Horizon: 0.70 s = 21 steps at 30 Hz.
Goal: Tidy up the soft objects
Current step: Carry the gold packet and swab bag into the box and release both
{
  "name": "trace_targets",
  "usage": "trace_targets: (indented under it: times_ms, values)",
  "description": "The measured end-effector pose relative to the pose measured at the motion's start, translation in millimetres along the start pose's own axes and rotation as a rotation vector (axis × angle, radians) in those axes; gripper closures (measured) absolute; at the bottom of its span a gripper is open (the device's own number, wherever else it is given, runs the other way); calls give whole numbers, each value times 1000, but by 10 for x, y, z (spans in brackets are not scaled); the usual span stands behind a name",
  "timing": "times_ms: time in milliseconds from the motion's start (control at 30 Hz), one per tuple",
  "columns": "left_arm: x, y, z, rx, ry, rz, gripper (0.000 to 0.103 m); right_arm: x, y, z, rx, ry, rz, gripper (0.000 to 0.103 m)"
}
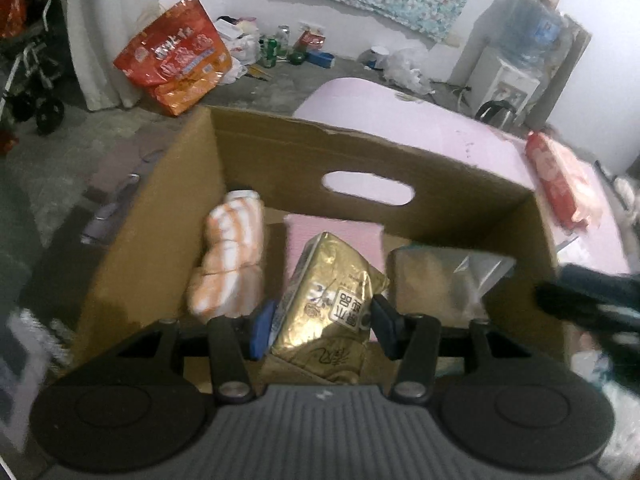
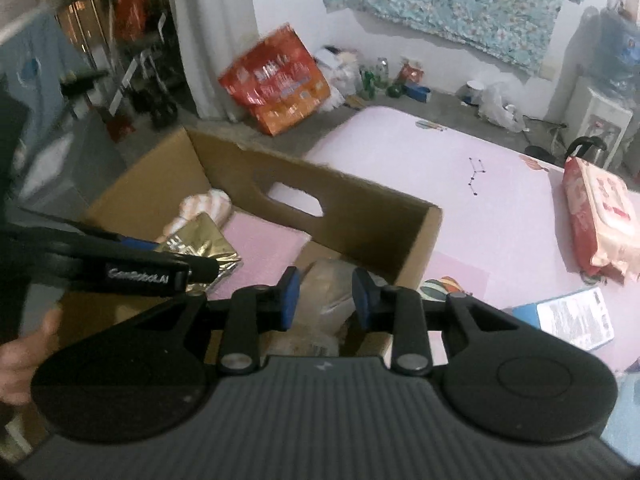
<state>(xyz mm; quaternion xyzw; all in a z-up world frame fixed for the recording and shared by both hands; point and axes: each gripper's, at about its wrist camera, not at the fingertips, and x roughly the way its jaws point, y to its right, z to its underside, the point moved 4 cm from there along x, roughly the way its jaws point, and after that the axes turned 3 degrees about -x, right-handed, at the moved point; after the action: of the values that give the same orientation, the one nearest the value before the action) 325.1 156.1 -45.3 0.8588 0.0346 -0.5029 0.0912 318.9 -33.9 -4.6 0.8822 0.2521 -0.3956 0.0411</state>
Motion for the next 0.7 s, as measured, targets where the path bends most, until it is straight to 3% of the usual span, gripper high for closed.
trace_targets:
  times_ms: [200,400,700]
  values:
    - [-100,-237,197,77,-65,-100,51,-779,218,405,88,85,-106,70]
    - [177,-383,428,92,-194,-182,50,-1008,366,801,169,84,-169,69]
    - [206,-271,463,141,-169,-290,42,-1298,505,1038,198,112,-168,68]
